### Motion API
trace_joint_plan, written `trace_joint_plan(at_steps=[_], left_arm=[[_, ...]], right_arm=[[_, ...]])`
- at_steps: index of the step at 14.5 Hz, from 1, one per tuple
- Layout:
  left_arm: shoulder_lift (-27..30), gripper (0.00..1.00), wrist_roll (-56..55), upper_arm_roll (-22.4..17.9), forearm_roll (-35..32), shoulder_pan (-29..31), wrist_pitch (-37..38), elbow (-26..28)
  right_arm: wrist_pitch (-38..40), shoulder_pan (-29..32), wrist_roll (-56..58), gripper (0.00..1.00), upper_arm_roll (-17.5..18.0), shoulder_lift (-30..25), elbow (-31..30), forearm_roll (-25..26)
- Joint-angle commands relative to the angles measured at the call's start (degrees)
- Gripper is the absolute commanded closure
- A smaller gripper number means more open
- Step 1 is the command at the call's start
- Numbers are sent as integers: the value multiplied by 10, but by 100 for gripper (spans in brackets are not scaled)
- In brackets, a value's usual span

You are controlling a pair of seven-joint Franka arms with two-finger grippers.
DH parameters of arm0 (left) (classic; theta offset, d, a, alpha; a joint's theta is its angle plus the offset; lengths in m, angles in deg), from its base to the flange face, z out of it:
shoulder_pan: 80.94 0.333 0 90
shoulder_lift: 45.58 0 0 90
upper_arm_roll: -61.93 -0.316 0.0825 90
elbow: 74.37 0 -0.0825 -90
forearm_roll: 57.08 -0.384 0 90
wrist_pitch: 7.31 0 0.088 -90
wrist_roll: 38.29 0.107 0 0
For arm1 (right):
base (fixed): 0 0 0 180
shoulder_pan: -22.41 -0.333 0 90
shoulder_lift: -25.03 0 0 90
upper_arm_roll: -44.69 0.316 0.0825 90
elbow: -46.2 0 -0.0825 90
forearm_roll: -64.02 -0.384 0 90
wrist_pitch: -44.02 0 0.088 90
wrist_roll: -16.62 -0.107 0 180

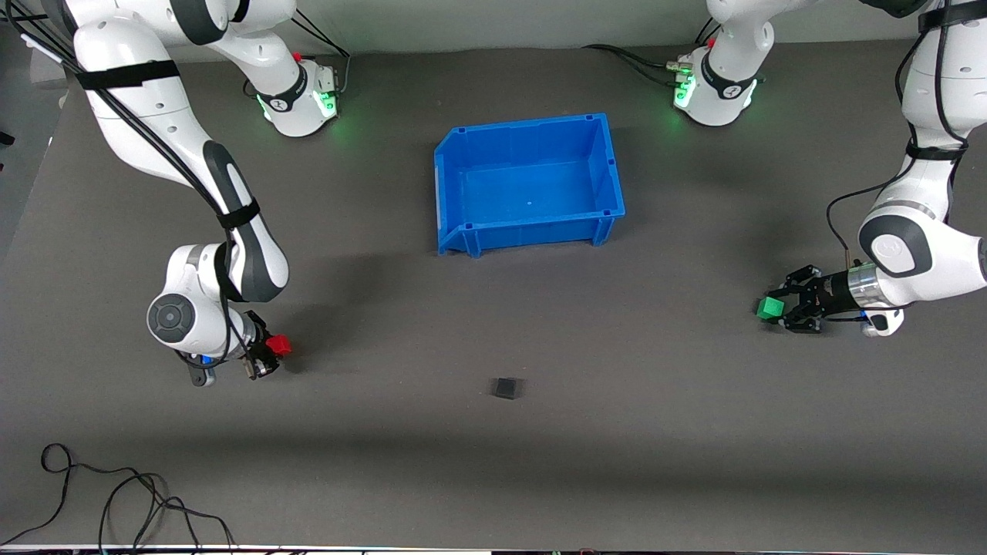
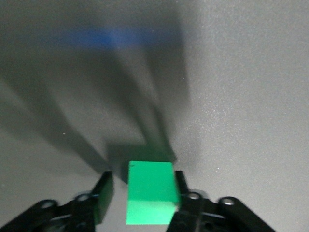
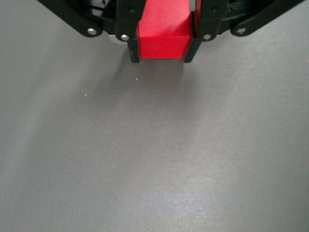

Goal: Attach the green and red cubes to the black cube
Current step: 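Close the right gripper on the red cube while the left gripper grasps the green cube, then carry the red cube and the green cube toward the black cube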

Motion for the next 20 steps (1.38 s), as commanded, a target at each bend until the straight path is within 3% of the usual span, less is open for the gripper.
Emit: trace_joint_plan(at_steps=[1, 4, 9, 12, 18, 20], left_arm=[[15, 76, 2, -1, 10, -1, 4, -1], [16, 78, -73, -1, 7, -9, 24, -48], [-12, 78, -240, 0, 2, -67, 51, -157], [-58, 78, -308, 0, 4, -122, 49, -224], [-129, 78, -388, 0, 8, -218, 39, -312], [-152, 78, -416, 0, 10, -247, 36, -339]], right_arm=[[27, -3, -15, 83, 7, -21, 9, -15], [109, -3, -72, 84, 43, -20, 73, -56], [122, -18, -243, 84, 121, 15, 175, -57], [120, -35, -275, 84, 123, 22, 193, -58], [120, -92, -427, 83, 125, 152, 382, -61], [120, -103, -447, 83, 132, 176, 406, -62]])
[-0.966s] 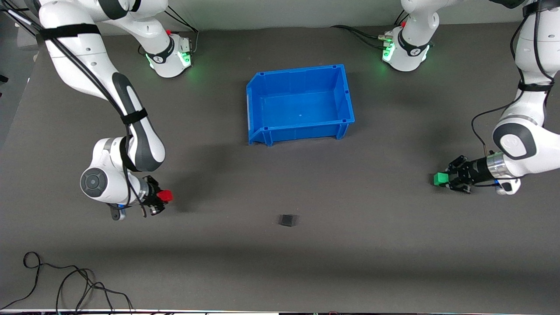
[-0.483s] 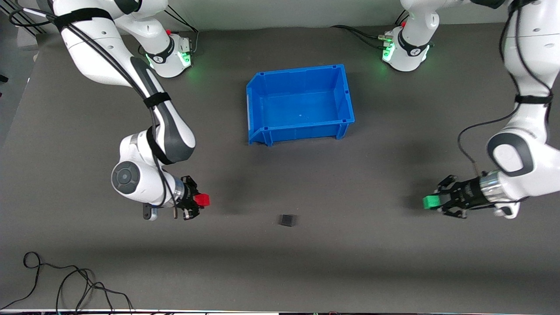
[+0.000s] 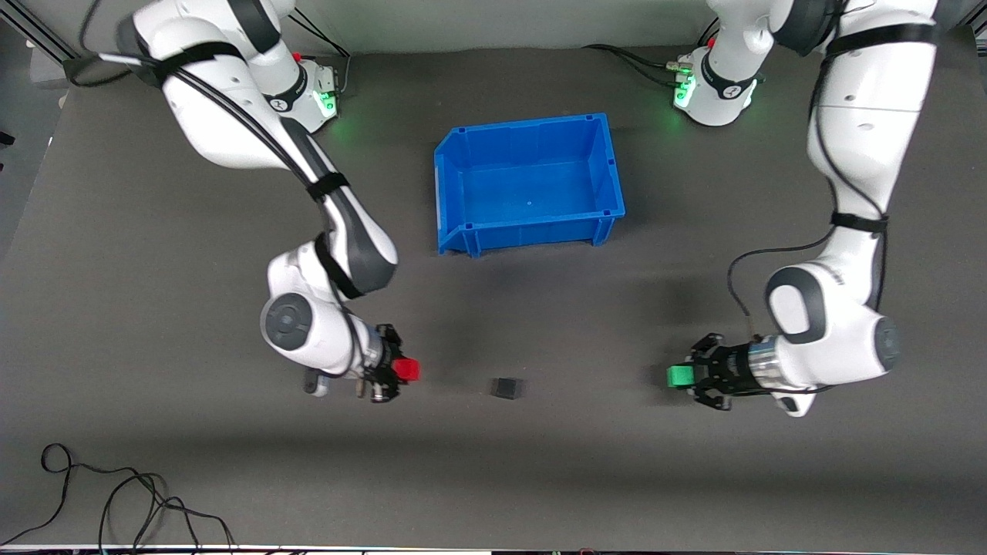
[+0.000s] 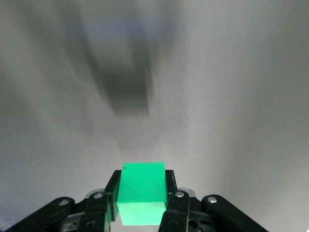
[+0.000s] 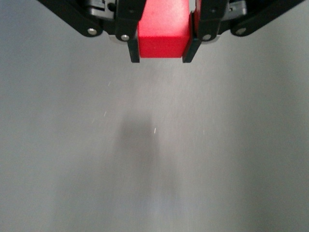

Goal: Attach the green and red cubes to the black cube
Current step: 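Carry the red cube and the green cube toward the black cube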

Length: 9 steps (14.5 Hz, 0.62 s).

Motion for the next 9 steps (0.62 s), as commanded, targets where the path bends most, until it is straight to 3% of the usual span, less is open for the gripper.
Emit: trace_joint_plan(at_steps=[1, 4, 9], left_arm=[[-42, 78, -49, -10, 6, -42, -9, -62], [-81, 78, -104, -10, 6, -82, -47, -102], [-98, 78, -145, -10, 6, -135, -105, -109]], right_arm=[[8, -10, -46, 83, 1, 59, 77, -12], [-30, -16, -93, 83, 1, 87, 105, -10], [-81, -45, -119, 84, 0, 145, 128, -8]])
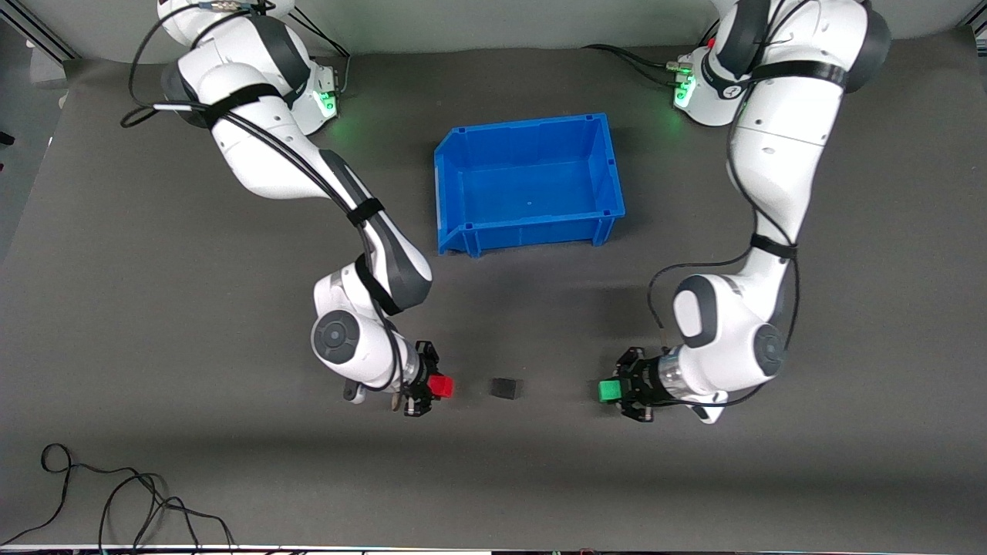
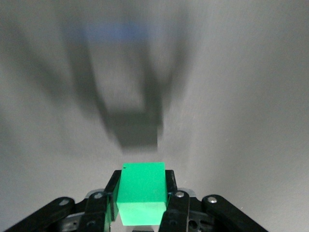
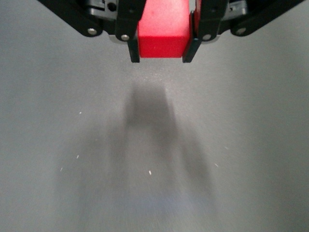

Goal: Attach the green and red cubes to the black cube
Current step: 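Carry the red cube and the green cube toward the black cube, then press the red and green cubes against the black cube from both sides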

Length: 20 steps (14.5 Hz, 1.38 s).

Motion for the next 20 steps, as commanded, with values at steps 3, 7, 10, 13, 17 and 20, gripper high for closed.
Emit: trace_joint_plan(at_steps=[3, 7, 10, 13, 17, 20], left_arm=[[-35, 78, -38, -3, 6, -43, -41, -48], [-51, 78, -55, 12, 6, -56, -79, -58], [-61, 78, -72, 26, 6, -58, -93, -72], [-70, 77, -84, 32, 6, -68, -110, -81], [-74, 77, -88, 32, 6, -83, -117, -80], [-74, 77, -96, 32, 6, -92, -117, -79]], right_arm=[[-30, -26, -33, 84, -3, 45, 41, -8], [-38, -42, -45, 84, -2, 82, 88, -9], [-38, -48, -46, 84, -2, 83, 88, -9], [-40, -53, -47, 84, -2, 90, 91, -8], [-38, -64, -48, 84, -7, 90, 88, -6], [-38, -64, -48, 84, -8, 90, 87, -5]])
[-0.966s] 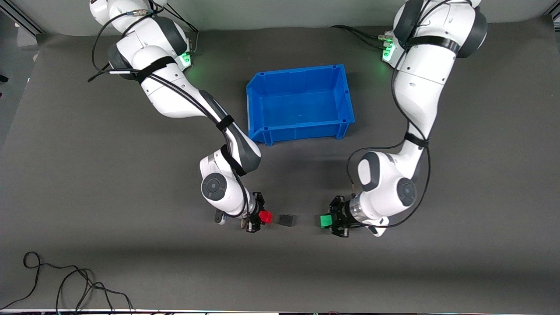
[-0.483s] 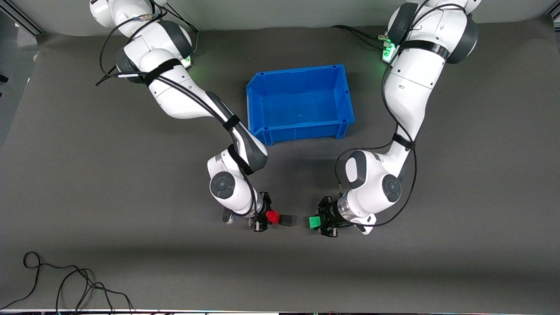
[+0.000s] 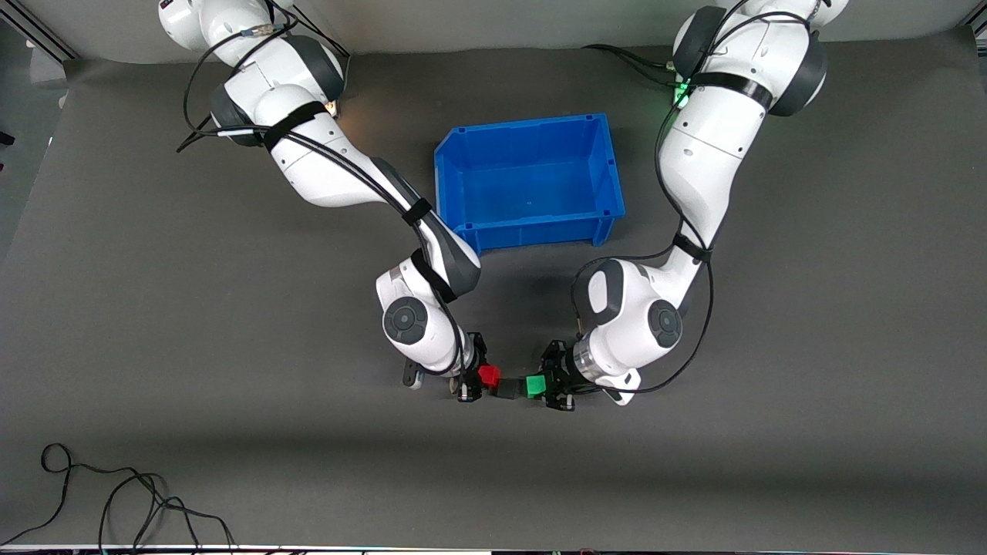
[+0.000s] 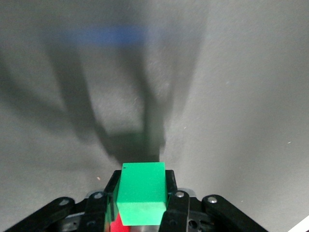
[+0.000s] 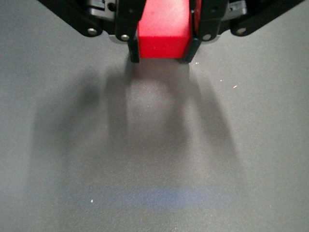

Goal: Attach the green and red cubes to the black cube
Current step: 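Press the red and green cubes against the black cube from both sides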

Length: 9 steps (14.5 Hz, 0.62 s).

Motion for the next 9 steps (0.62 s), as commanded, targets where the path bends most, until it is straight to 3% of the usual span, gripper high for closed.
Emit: trace_joint_plan(at_steps=[1, 7, 9], left_arm=[[-10, 77, -15, -6, 6, -14, -5, -18], [-12, 73, -35, -6, 5, -24, -6, -17], [-12, 70, -38, -6, 5, -25, -7, -17]], right_arm=[[0, -7, -13, 84, -9, 16, 24, -5], [0, -3, -13, 83, -11, 16, 24, -4], [-1, -7, -13, 83, -26, 17, 24, 6]])
